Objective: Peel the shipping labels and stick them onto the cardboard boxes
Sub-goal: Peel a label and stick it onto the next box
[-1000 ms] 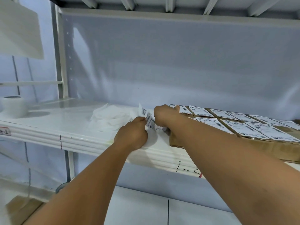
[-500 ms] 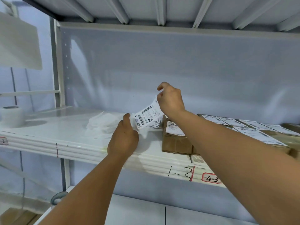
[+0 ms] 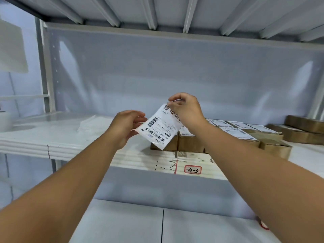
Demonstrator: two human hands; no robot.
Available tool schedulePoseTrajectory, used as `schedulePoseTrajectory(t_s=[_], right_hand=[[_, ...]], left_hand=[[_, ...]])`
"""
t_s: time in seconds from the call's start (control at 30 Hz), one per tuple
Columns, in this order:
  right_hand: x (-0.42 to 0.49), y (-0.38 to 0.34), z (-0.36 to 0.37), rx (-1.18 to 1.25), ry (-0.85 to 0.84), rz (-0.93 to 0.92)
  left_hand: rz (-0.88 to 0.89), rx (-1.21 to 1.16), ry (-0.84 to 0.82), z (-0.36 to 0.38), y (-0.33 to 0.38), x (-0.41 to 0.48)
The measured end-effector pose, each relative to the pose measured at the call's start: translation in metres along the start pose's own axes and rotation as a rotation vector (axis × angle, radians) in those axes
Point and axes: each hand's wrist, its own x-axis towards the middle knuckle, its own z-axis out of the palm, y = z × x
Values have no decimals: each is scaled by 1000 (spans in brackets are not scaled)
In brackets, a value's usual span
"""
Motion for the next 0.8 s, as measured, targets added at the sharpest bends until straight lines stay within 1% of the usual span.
schedulePoseTrajectory(t_s=[0.1, 0.17, 0.23, 0.3, 0.37, 0.5, 0.63, 0.73, 0.8], right_hand=[[-15, -2, -14, 118, -123, 23], [-24, -2, -21, 105, -194, 6], [-33, -3, -28, 92, -231, 3], [-41, -4, -36, 112, -230, 12], [-48, -4, -42, 174, -208, 21], [-60, -3, -52, 237, -178, 54], [-67, -4, -59, 308, -194, 74], [-71, -8, -63, 252, -196, 15], [-72, -11, -64, 194, -198, -4]], left_hand=[[-71, 132, -135, 19, 10, -16], [-60, 183, -161, 29, 13, -22], [-53, 208, -154, 40, 14, -29], [-51, 186, -167, 51, 14, -34], [-87, 110, -203, 61, 15, -40], [-308, -32, -292, 72, 19, -49], [-429, -106, -344, 75, 25, -54], [-440, -99, -309, 78, 27, -57], [-387, -50, -243, 82, 25, -60]])
